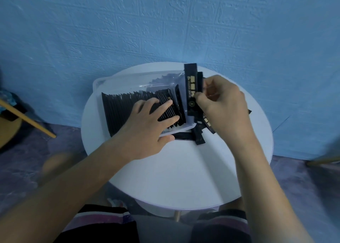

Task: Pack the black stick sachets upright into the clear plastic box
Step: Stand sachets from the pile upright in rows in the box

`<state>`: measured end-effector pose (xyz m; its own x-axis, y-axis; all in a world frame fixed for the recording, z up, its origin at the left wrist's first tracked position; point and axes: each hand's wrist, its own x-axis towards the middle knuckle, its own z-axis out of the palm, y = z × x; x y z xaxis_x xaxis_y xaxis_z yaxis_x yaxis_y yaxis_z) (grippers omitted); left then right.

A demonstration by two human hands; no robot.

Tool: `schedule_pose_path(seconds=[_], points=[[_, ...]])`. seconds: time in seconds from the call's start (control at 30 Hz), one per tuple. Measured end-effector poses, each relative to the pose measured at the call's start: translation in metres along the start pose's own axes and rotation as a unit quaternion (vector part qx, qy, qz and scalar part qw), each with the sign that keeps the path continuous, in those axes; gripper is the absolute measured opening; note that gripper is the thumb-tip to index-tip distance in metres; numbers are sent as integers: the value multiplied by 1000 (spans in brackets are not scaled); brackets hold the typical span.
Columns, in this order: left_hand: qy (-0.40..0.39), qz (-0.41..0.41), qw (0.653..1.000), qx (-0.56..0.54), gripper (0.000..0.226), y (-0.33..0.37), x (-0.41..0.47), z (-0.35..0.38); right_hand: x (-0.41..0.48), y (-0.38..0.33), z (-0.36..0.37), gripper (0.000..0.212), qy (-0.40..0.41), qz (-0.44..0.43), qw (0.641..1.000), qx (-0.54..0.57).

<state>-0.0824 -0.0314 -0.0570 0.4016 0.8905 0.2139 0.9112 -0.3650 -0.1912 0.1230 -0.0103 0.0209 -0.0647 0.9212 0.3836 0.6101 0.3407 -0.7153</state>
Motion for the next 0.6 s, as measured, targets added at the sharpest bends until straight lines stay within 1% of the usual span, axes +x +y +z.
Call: schedule_pose_path(seconds=[0.07, 0.13, 0.2, 0.27, 0.37, 0.47, 0.6], points=[[6, 4, 1000, 3, 61, 0, -1, 2, 4, -5, 16, 6, 5, -15, 999, -29], [13, 8, 1000, 2, 59, -1, -1, 3, 5, -3, 32, 8, 17, -33, 995, -88], [15, 7, 1000, 4, 58, -1, -1, 4, 3, 5, 45, 14, 56, -68, 983, -160], [11, 3, 1000, 6, 59, -1, -1, 4, 1, 12, 56, 15, 93, -91, 971, -201], [7, -1, 1000, 3, 60, 0, -1, 2, 3, 18, 65, 11, 117, -104, 962, -225], [9, 0, 1000, 7, 60, 0, -1, 2, 5, 22, 68, 8, 121, -100, 960, -231], [11, 1, 1000, 7, 60, 0, -2, 2, 4, 26, 68, 16, 96, -101, 962, -234]])
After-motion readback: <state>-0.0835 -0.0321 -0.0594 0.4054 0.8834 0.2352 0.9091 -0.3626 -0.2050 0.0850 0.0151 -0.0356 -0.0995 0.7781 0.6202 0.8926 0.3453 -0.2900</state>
